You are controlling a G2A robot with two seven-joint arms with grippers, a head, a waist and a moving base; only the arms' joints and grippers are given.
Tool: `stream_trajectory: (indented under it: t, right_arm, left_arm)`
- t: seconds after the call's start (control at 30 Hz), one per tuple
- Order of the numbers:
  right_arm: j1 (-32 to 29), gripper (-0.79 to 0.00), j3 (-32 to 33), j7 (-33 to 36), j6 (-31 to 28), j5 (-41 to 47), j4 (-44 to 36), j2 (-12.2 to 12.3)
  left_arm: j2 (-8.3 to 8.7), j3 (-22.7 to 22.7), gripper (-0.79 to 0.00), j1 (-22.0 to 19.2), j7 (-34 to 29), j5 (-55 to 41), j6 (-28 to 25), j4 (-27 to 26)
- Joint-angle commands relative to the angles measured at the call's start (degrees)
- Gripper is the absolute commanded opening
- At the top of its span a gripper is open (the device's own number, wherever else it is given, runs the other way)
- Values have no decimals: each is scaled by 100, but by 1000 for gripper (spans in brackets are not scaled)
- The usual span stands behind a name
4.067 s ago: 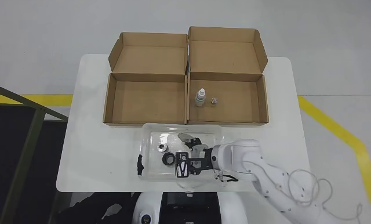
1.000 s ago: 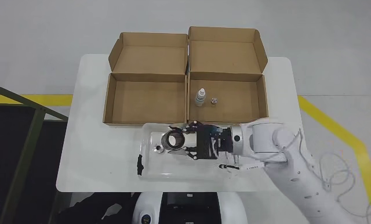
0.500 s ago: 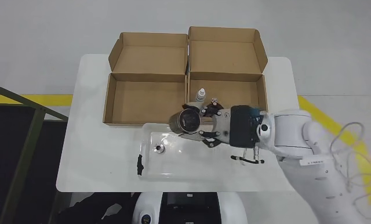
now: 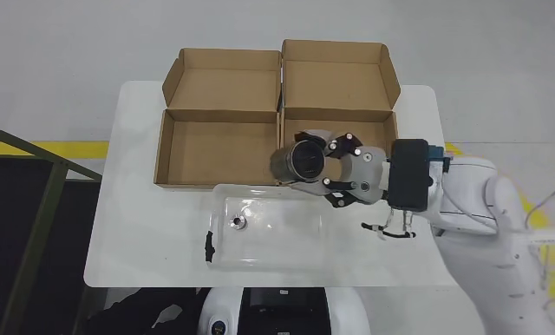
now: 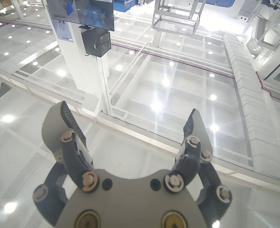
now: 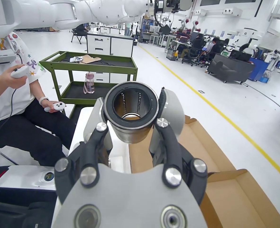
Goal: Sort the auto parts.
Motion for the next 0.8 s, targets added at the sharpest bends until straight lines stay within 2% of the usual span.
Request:
stream_trajectory:
  t: [0.0, 0.37, 0.77]
  right_arm:
    - [18, -785, 56, -75, -5, 7, -18, 3]
    - [45, -785, 70, -387, -13, -207, 19, -2]
    - [252, -785, -689, 0, -11, -923, 433, -57]
  left_arm:
    - [0, 0, 0, 0, 0, 0, 0, 0]
    - [0, 0, 0, 0, 0, 0, 0, 0]
    - [0, 0, 0, 0, 0, 0, 0, 0]
